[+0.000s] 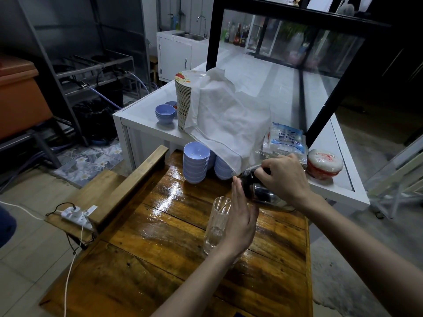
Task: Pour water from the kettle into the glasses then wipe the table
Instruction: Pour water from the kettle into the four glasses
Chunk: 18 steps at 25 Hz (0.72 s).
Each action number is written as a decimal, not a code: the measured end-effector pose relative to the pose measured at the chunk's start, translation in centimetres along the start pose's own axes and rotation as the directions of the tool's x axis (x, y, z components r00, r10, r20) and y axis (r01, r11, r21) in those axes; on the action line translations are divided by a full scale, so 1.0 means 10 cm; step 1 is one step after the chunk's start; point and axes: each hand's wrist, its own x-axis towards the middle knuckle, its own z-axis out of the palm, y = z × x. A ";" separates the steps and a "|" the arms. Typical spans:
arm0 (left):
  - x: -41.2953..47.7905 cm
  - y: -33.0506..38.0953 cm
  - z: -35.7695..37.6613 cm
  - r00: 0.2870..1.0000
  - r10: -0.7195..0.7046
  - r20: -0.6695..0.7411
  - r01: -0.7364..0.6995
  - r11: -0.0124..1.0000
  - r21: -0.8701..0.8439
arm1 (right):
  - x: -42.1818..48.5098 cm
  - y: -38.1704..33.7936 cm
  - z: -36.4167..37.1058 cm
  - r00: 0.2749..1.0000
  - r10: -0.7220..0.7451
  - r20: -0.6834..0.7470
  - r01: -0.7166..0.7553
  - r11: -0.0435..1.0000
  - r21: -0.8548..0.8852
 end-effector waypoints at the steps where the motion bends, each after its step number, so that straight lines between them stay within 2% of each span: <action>1: 0.00 0.00 0.00 1.000 -0.003 0.001 0.003 1.000 -0.002 | 0.00 0.00 0.00 1.000 -0.007 -0.001 0.007 1.000 -0.002; 14: 0.00 0.01 -0.06 1.000 0.014 0.003 -0.015 0.999 0.035 | 0.01 0.00 0.01 1.000 -0.012 -0.008 0.013 0.998 0.057; 18: 0.05 0.04 -0.08 0.997 0.073 0.029 -0.075 0.992 0.101 | -0.07 0.13 0.01 0.995 0.095 -0.020 -0.090 0.982 0.166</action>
